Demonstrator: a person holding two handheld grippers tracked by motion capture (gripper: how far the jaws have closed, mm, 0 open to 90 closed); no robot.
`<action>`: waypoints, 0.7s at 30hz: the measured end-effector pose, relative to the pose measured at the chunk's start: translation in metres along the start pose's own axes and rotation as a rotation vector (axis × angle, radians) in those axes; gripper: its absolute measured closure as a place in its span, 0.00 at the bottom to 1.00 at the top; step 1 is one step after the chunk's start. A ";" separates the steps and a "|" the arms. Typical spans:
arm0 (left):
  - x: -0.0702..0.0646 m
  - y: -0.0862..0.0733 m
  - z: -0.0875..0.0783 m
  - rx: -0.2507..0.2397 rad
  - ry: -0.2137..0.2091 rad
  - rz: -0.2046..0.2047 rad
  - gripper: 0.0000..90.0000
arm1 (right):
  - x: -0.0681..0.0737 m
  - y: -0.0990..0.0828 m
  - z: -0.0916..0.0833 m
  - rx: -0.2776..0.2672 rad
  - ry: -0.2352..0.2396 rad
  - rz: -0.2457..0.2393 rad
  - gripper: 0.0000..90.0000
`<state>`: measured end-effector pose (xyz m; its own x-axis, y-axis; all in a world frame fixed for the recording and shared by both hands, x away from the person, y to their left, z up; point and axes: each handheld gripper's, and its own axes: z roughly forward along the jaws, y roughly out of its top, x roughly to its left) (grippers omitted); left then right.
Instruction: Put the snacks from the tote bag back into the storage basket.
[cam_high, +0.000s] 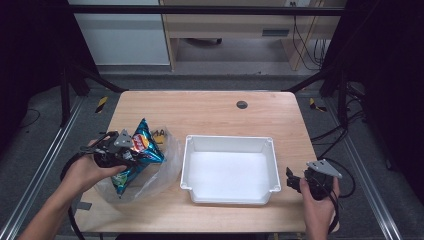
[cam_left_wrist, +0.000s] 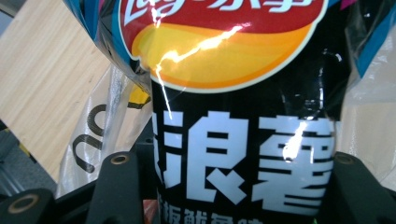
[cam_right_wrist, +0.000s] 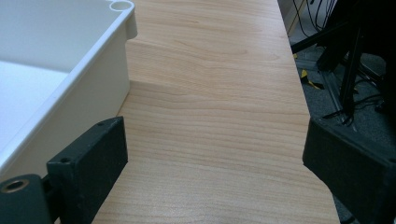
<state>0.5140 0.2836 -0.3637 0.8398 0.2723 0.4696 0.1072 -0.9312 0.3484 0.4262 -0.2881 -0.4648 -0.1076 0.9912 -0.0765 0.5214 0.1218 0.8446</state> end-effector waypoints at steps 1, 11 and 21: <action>-0.025 -0.004 0.001 0.000 -0.094 -0.352 0.50 | 0.000 0.000 0.000 0.000 0.000 0.000 0.08; -0.023 -0.008 -0.005 0.080 -0.049 -0.331 0.50 | 0.002 0.001 -0.003 -0.012 -0.001 -0.002 0.08; 0.011 -0.001 -0.039 0.006 0.073 -0.021 0.50 | 0.001 0.001 -0.002 -0.010 -0.003 -0.003 0.08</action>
<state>0.5022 0.2973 -0.3274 0.7962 0.3083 0.5206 0.1274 -0.9266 0.3539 0.4249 -0.2870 -0.4630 -0.1065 0.9911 -0.0805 0.5125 0.1241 0.8497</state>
